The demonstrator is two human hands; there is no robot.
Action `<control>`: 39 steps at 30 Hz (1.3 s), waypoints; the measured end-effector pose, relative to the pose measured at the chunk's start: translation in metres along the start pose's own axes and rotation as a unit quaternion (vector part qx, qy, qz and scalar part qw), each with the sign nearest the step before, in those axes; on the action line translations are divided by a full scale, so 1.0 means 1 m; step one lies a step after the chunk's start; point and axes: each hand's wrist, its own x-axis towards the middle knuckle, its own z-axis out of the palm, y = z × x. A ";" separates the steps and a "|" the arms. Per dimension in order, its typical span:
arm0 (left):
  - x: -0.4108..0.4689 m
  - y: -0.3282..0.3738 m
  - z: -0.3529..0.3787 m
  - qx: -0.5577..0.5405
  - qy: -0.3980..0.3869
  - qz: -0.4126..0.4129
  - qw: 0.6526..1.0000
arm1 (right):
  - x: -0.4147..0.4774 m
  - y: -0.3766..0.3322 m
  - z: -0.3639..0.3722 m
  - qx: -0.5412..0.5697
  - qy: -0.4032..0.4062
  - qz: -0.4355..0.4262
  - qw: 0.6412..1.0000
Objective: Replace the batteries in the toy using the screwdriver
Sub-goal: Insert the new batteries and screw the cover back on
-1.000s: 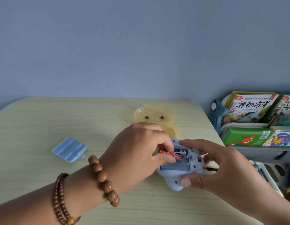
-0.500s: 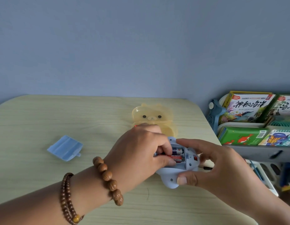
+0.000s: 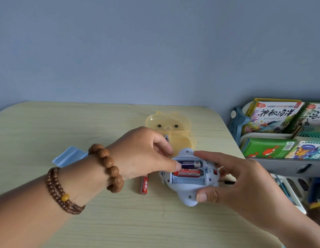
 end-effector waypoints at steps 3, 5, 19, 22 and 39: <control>0.004 0.002 0.001 -0.008 -0.022 -0.011 1.000 | 0.000 0.002 -0.001 0.006 -0.007 0.003 1.000; 0.006 0.003 0.000 -0.007 -0.036 -0.011 0.999 | 0.001 0.002 -0.002 -0.001 -0.016 -0.001 1.000; -0.004 -0.005 -0.008 0.020 0.011 0.042 0.999 | 0.001 0.003 -0.003 -0.009 -0.005 -0.012 1.000; -0.015 -0.014 -0.024 0.181 0.013 0.068 0.981 | -0.001 0.004 -0.004 -0.018 -0.004 -0.018 1.000; -0.030 -0.044 -0.009 0.167 0.059 0.080 0.981 | -0.003 -0.001 -0.004 -0.028 -0.004 -0.016 0.999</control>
